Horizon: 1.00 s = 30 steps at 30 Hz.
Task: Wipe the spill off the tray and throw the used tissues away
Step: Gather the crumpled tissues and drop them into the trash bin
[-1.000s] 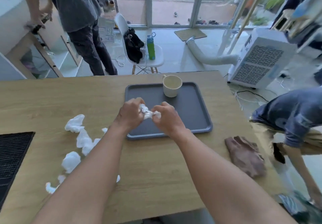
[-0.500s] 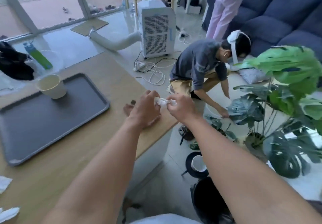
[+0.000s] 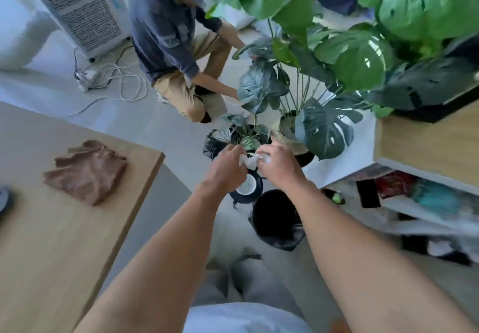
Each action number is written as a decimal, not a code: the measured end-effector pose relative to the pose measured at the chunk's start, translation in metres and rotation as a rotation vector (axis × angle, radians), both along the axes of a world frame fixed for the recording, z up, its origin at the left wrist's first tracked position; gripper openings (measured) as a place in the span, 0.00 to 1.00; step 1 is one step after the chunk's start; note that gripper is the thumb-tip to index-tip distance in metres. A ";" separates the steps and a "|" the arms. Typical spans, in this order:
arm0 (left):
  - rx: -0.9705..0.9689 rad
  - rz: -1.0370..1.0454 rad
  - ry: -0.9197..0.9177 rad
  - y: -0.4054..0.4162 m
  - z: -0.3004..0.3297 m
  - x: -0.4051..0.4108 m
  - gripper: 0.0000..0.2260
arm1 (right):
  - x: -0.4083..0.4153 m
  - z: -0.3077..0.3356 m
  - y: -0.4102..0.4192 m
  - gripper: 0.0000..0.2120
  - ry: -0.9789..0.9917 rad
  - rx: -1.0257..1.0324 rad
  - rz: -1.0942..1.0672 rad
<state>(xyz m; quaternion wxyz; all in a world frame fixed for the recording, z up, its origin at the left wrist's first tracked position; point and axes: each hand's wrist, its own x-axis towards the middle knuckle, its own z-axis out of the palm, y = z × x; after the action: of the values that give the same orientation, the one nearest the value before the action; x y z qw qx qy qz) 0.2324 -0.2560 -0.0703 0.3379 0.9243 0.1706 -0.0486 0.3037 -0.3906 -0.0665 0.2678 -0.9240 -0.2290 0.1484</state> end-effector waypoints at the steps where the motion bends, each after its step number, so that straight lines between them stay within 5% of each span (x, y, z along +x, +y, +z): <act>1: -0.004 -0.034 0.016 -0.008 -0.009 0.001 0.13 | -0.004 -0.007 -0.011 0.09 0.024 -0.005 -0.041; 7: -0.034 -0.232 0.168 -0.065 -0.088 -0.003 0.15 | -0.037 -0.084 -0.088 0.10 0.075 -0.061 -0.249; 21: -0.079 -0.150 0.406 -0.179 -0.377 0.001 0.17 | -0.044 -0.376 -0.214 0.09 0.219 -0.228 -0.400; 23: -0.090 -0.153 0.418 -0.193 -0.407 0.003 0.21 | -0.040 -0.406 -0.223 0.17 0.235 -0.242 -0.402; 26: -0.060 -0.177 0.406 -0.202 -0.424 0.003 0.22 | -0.038 -0.426 -0.231 0.23 0.288 -0.219 -0.406; 30: -0.027 -0.184 0.413 -0.203 -0.418 -0.009 0.16 | -0.044 -0.422 -0.236 0.18 0.306 -0.235 -0.427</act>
<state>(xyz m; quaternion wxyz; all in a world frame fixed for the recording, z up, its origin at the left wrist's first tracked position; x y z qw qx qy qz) 0.2239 -0.4590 -0.4882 0.3022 0.9019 0.1507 -0.2694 0.2599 -0.6267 -0.4889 0.2155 -0.9429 0.0323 0.2519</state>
